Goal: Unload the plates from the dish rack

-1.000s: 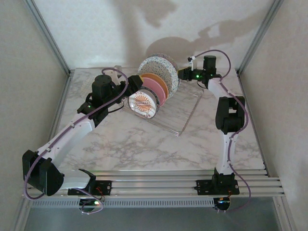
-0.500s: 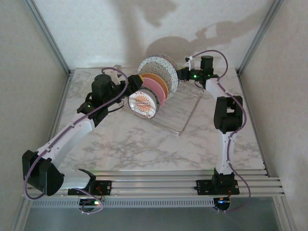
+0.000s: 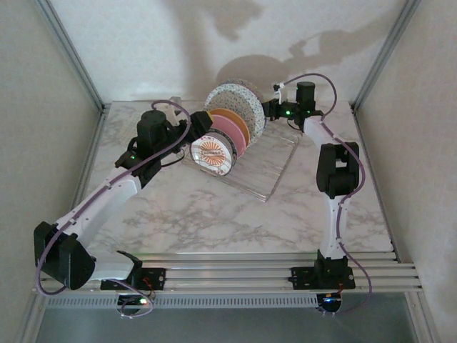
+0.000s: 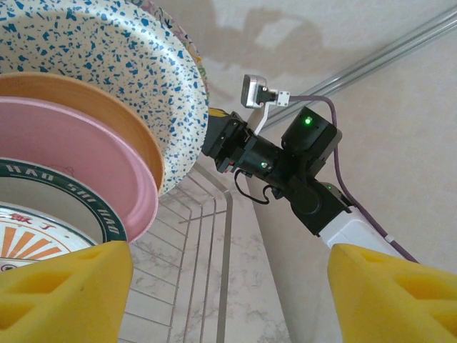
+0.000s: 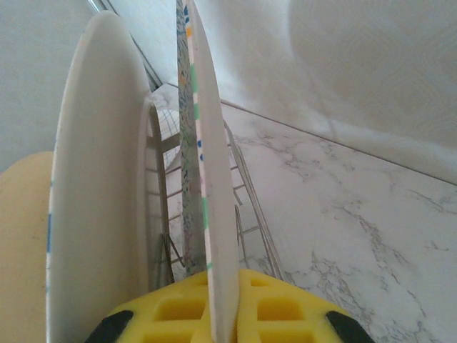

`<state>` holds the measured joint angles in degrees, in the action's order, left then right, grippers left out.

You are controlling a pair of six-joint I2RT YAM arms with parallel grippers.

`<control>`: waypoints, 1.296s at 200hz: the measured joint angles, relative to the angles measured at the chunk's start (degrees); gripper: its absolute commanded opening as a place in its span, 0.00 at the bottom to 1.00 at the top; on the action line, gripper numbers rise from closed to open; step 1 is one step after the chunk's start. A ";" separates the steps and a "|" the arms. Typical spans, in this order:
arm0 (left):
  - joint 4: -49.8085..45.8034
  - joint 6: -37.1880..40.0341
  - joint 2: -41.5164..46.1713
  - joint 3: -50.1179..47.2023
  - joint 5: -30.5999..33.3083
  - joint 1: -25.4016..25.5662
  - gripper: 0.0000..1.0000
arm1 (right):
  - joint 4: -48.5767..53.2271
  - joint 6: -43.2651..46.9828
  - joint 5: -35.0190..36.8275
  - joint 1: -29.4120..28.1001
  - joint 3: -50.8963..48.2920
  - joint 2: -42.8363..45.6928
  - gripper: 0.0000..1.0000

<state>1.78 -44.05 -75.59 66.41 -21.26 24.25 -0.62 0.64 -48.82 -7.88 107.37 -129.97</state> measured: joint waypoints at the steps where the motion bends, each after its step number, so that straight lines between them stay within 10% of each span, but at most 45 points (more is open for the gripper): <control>1: 0.00 -0.02 0.00 0.00 0.00 0.00 0.72 | 0.02 0.00 0.02 -0.02 0.00 0.02 0.00; 259: 2.34 -0.09 -3.93 4.24 -1.66 0.00 0.73 | -1.55 13.31 33.48 0.17 -13.68 26.64 0.00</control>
<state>4.12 -44.14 -79.53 70.65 -22.92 24.25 -2.17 13.96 -15.33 -7.70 93.69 -103.33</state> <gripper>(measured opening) 0.726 0.095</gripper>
